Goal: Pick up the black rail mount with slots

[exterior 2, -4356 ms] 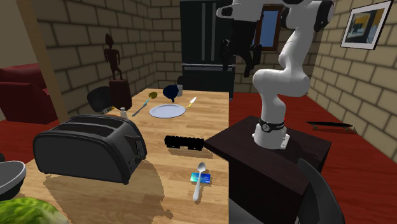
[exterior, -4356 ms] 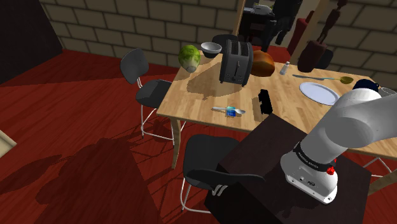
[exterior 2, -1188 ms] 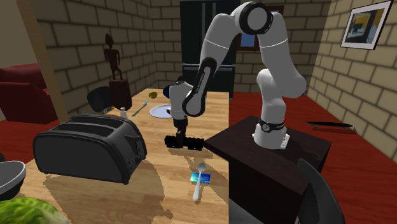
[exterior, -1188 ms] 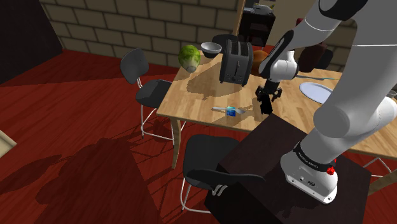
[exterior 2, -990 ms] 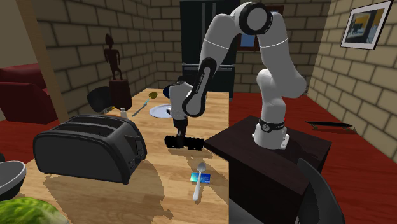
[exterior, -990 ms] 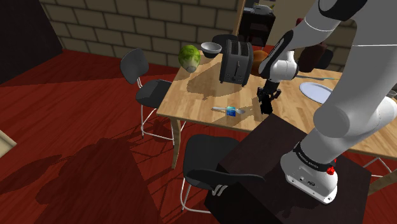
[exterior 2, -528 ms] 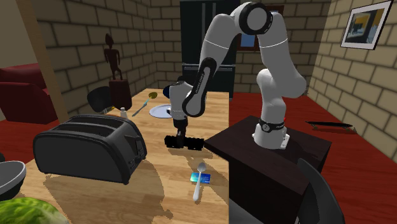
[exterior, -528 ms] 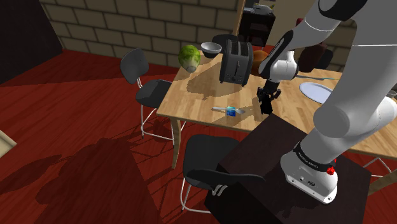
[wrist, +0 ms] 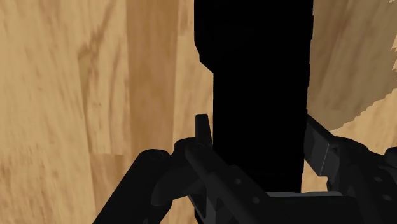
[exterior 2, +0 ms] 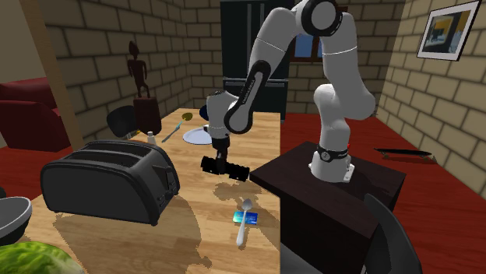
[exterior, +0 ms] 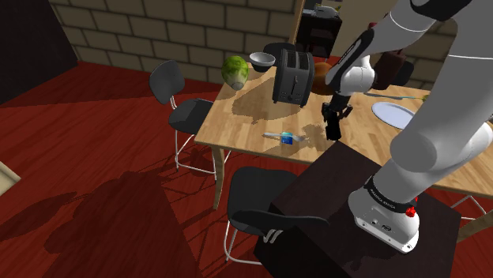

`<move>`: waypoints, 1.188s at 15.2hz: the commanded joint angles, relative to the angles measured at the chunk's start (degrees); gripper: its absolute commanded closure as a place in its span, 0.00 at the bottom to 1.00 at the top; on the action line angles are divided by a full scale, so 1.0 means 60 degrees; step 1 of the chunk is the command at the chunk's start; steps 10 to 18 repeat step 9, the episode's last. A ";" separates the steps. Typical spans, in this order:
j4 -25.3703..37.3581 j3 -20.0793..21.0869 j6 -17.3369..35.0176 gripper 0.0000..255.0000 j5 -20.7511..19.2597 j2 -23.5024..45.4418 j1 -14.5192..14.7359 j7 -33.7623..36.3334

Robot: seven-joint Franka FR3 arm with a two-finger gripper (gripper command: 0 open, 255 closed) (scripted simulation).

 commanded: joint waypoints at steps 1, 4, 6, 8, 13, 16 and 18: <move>-0.0029 -0.0143 -0.0259 1.00 -0.0217 -0.0302 0.0106 0.0152; -0.0057 -0.0310 -0.0624 1.00 -0.0520 -0.0720 0.0219 0.0357; -0.0064 -0.0401 -0.0873 1.00 -0.0720 -0.0995 0.0277 0.0492; -0.0063 -0.0444 -0.1020 1.00 -0.0834 -0.1153 0.0303 0.0568; -0.0064 -0.0443 -0.1020 1.00 -0.0835 -0.1153 0.0302 0.0569; -0.0064 -0.0443 -0.1020 1.00 -0.0835 -0.1153 0.0302 0.0569; -0.0064 -0.0443 -0.1020 1.00 -0.0835 -0.1153 0.0302 0.0569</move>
